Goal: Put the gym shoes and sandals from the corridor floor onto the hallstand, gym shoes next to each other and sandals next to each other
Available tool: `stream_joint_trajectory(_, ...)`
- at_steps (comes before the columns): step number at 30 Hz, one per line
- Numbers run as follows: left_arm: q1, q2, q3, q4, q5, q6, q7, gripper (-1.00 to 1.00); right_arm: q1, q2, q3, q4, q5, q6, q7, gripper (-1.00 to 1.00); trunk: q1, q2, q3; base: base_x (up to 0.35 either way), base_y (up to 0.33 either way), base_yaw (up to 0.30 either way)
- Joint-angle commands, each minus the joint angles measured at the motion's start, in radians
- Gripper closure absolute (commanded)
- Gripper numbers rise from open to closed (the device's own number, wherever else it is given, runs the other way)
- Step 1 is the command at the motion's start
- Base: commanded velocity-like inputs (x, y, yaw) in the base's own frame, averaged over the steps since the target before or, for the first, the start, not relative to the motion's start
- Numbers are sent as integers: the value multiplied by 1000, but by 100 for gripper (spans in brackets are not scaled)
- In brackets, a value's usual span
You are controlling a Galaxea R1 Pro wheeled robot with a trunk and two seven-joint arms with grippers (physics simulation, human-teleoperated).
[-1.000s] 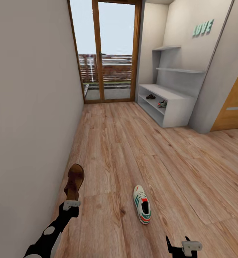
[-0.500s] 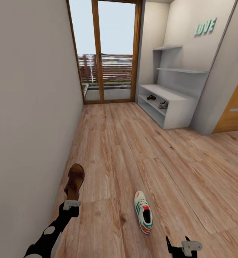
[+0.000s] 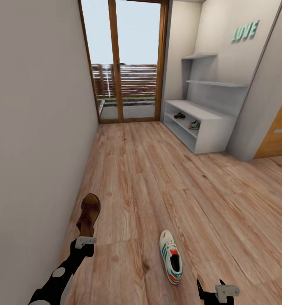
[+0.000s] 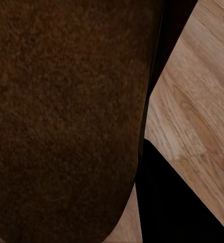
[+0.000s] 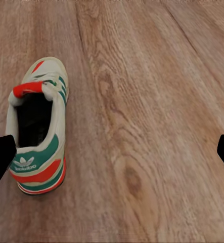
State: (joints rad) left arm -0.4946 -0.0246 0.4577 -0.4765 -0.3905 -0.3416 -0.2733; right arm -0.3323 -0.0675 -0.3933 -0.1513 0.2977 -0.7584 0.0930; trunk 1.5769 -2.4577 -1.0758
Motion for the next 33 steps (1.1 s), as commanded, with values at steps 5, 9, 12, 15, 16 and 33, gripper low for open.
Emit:
stream_joint_trajectory(5, -1, -2, 9, -1, -10, -4, -8, 100, -1, 0, -9, 1, 1, -3, 10, -100, 0, 0, -1, 74, 0, 0)
stream_joint_trajectory(9, -1, -6, 8, 0, -11, -4, -10, 100, -1, 1, -6, 0, 5, -1, 11, -100, 0, 0, -1, 18, 0, 0)
stream_joint_trajectory(12, -19, -16, 8, 0, -9, 3, -10, 100, -2, 3, 1, -20, 8, 21, 13, -100, 0, 0, -1, 4, 0, 0)
stream_joint_trajectory(15, -67, -38, 4, 0, -8, 16, -8, 100, -3, 6, 3, -82, 6, 108, 13, -100, 0, 0, -1, 0, 0, 0)
stream_joint_trajectory(16, -80, -42, 4, 1, -9, 19, -8, 100, -4, 7, 3, -97, 6, 134, 13, -100, 0, 0, -1, 0, 0, 0)
stream_joint_trajectory(33, -326, -94, -60, -2, -13, 297, -10, 100, -92, 169, 216, -565, 1, 784, 15, -100, 0, 0, -1, 0, 0, 0)
